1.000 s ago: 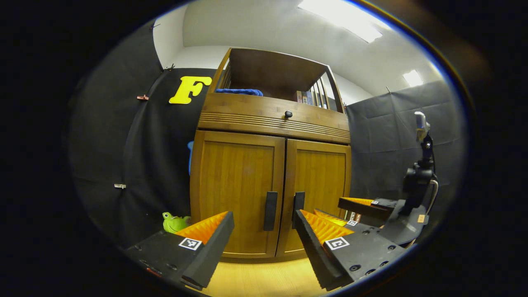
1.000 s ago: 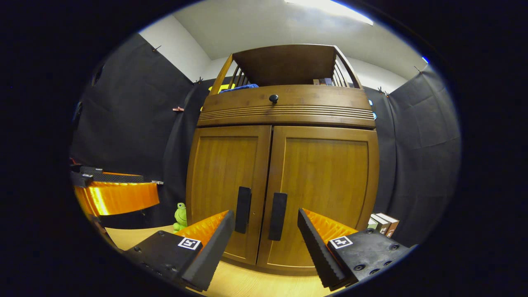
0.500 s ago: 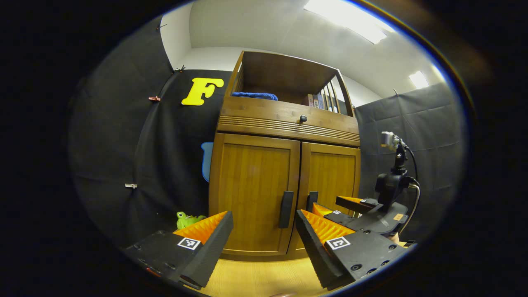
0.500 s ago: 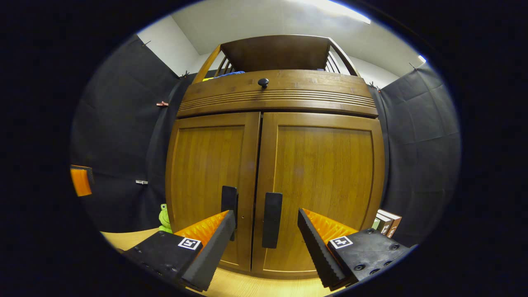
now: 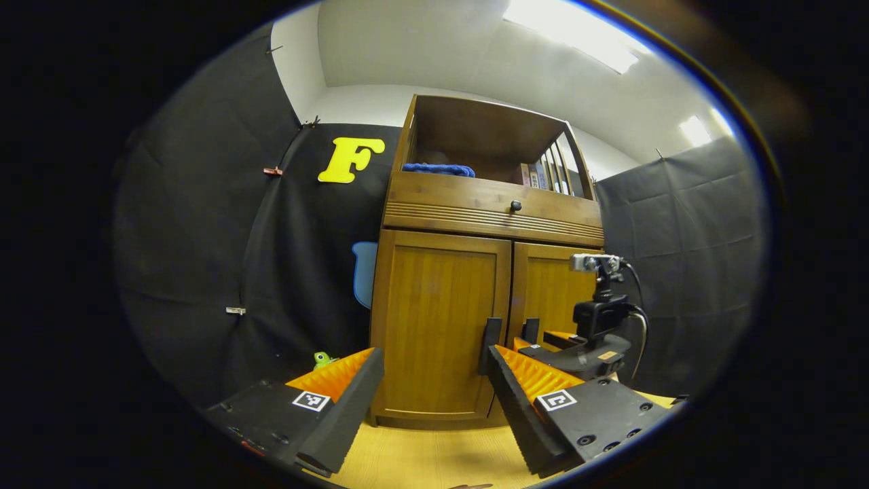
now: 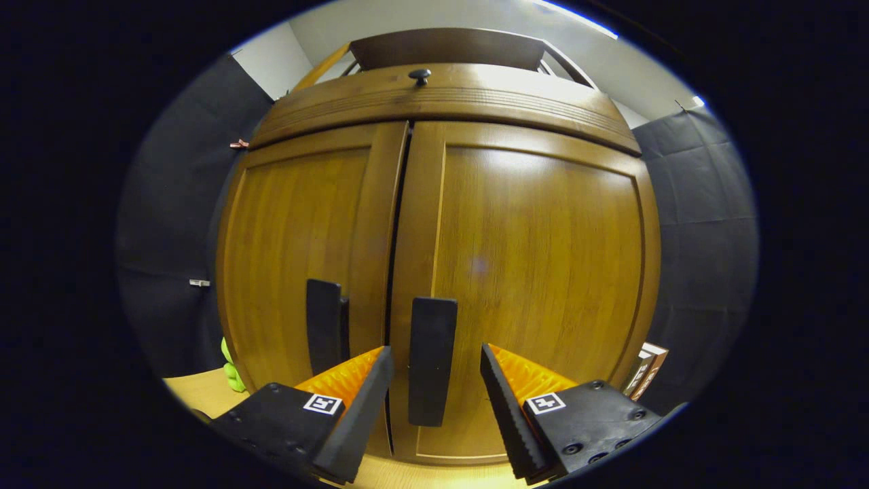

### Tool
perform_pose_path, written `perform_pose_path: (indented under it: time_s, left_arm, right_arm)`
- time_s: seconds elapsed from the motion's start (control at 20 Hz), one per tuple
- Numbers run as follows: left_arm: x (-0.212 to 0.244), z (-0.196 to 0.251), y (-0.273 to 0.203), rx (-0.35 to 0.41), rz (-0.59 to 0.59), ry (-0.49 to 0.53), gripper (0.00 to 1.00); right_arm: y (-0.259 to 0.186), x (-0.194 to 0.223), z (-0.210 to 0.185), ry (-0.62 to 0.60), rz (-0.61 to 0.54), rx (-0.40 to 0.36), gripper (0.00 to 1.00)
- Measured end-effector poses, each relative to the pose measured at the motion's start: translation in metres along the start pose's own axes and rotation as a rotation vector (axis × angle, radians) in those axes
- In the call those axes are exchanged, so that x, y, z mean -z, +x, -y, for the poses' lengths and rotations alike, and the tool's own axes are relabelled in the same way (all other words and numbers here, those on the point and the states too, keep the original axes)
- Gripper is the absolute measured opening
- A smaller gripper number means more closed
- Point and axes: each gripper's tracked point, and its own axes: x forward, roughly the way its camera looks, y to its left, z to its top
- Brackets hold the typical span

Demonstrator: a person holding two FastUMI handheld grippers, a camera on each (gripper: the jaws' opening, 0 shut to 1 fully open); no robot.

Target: Open the right door of the double-door shoe cabinet with the right hand, and open the left door with the left hand.

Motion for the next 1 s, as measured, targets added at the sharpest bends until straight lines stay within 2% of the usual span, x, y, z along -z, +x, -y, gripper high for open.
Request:
perform_pose_path:
  time_s: [0.05,0.2,0.3,0.35,0.4,0.6,0.65,0.85,0.9,0.95,1.0]
  left_arm:
    - [-0.002,0.0,-0.001,0.006,0.008,-0.002,0.95]
    - [-0.003,0.001,0.0,0.018,0.022,-0.003,0.96]
    - [-0.001,-0.003,0.0,0.015,0.016,-0.002,0.95]
    - [0.002,-0.005,0.002,0.011,0.009,-0.002,0.95]
    - [0.005,-0.007,0.003,0.007,-0.003,-0.003,0.95]
    - [0.012,-0.013,0.006,-0.003,-0.034,0.002,0.94]
    - [0.012,-0.01,0.007,0.002,-0.034,-0.003,0.94]
    - [0.012,0.006,0.009,0.055,-0.035,-0.029,0.95]
    - [0.012,0.011,0.009,0.064,-0.038,-0.029,0.94]
    - [0.016,0.013,0.009,0.068,-0.044,-0.026,0.94]
    - [0.018,0.017,0.008,0.074,-0.051,-0.02,0.94]
  right_arm:
    - [0.005,0.006,-0.001,0.016,-0.014,-0.009,0.83]
    - [0.012,0.008,0.003,0.018,-0.01,0.016,0.52]
    - [0.015,0.008,-0.004,0.01,0.003,-0.005,0.53]
    - [0.015,0.007,-0.003,0.01,0.012,0.002,0.51]
    - [0.013,0.007,-0.004,0.0,0.01,0.009,0.34]
    - [0.007,0.009,-0.005,-0.016,-0.018,-0.009,0.17]
    - [0.002,0.009,-0.005,-0.02,-0.023,-0.02,0.22]
    - [-0.031,0.009,-0.002,-0.002,-0.045,-0.084,0.22]
    - [-0.041,0.008,-0.001,0.001,-0.048,-0.097,0.26]
    - [-0.051,0.005,0.001,0.002,-0.049,-0.107,0.17]
    - [-0.061,0.004,0.004,0.001,-0.05,-0.112,0.22]
